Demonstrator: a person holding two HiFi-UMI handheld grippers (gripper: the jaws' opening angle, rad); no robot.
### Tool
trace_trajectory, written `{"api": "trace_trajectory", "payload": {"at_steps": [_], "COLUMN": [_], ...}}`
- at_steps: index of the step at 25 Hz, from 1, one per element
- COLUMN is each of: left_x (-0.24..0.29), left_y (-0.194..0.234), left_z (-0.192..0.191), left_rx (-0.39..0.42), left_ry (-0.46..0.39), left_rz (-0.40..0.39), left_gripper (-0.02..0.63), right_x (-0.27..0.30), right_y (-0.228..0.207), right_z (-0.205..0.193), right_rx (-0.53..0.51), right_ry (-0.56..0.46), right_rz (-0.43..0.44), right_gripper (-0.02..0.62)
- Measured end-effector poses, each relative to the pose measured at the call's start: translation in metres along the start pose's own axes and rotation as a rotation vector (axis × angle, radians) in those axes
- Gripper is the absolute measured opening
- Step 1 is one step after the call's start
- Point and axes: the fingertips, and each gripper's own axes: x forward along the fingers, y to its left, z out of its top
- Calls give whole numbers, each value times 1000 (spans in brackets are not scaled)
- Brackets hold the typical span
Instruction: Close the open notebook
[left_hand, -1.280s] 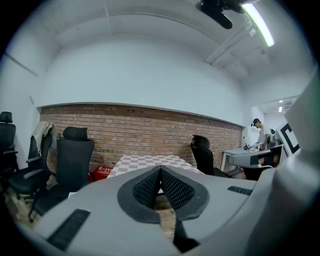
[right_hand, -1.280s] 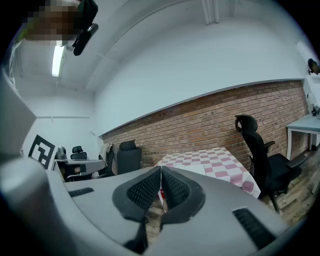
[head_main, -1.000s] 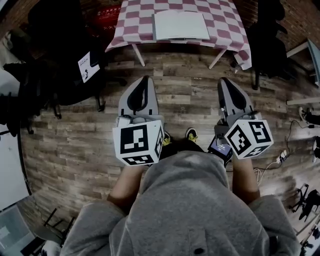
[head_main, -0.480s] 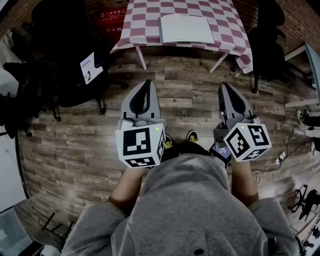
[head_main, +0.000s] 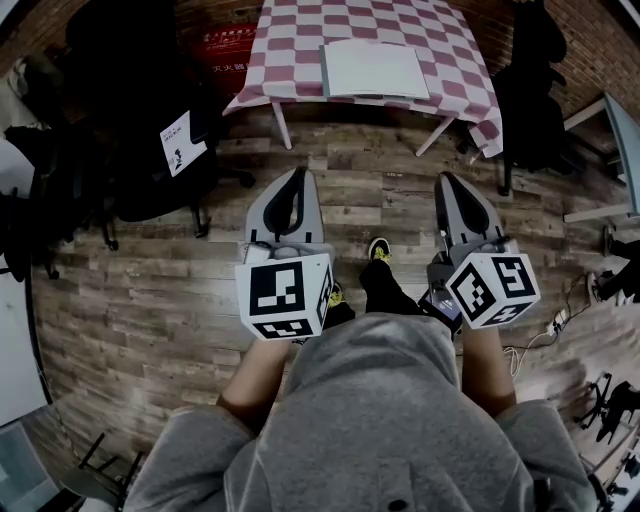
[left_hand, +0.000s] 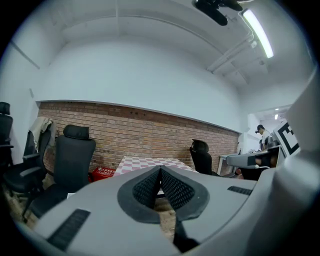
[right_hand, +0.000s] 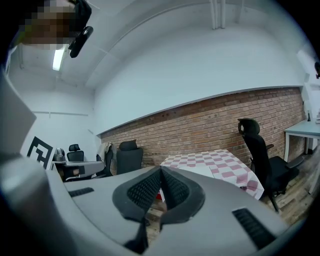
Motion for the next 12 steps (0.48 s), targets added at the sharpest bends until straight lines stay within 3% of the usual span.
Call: {"api": "trace_trajectory", "payload": {"at_steps": [12], "left_x": [9], "left_y": [3], "left_z": [5], "left_rx": [6], "left_ry": [-30], "left_rz": [8], "left_gripper": [8], "right_x": [6], "right_y": [-4], "right_z": [-2], "right_rx": [3], "right_ry": [-6], "right_rz": [3], "right_gripper": [26]}}
